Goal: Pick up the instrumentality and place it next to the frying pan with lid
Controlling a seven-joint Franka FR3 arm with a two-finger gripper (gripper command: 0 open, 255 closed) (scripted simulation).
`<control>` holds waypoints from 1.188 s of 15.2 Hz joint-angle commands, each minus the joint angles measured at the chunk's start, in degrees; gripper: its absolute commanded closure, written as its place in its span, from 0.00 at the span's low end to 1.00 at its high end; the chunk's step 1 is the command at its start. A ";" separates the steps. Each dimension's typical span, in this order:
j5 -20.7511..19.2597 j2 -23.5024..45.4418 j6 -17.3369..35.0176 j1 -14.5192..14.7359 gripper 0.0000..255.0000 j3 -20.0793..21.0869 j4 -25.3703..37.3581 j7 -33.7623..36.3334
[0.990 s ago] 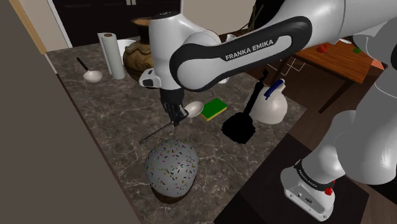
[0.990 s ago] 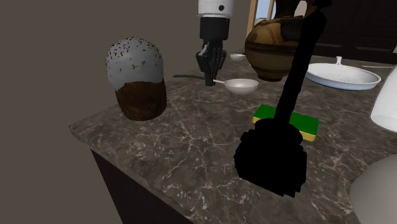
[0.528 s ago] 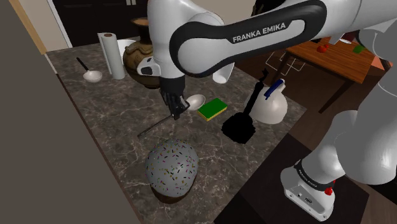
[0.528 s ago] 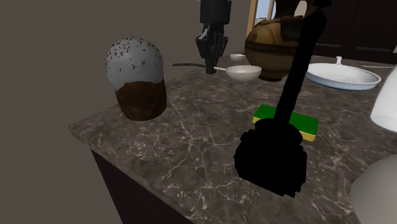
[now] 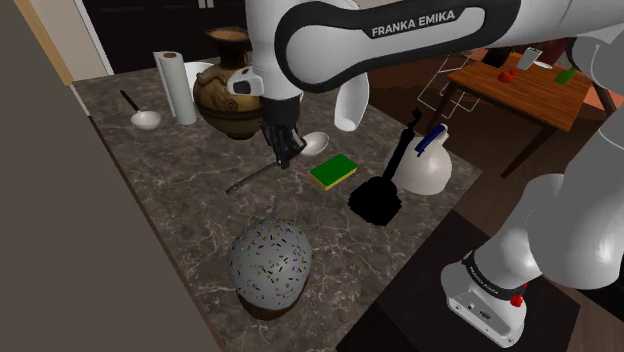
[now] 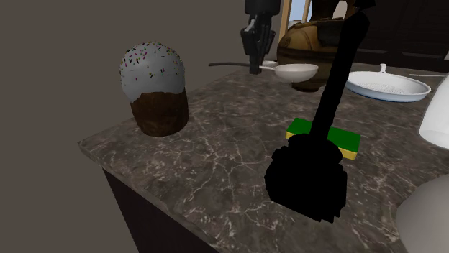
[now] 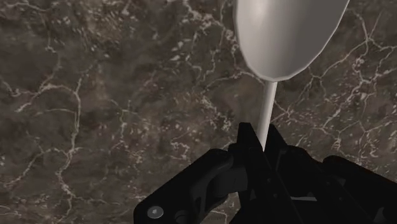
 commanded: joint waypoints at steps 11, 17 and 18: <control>-0.84 1.38 -1.00 -8.69 1.00 -6.49 2.18 -14.96; -1.31 4.99 -2.44 -12.91 1.00 -9.47 7.25 -22.06; -1.36 5.78 -2.75 -13.62 1.00 -9.93 8.36 -23.21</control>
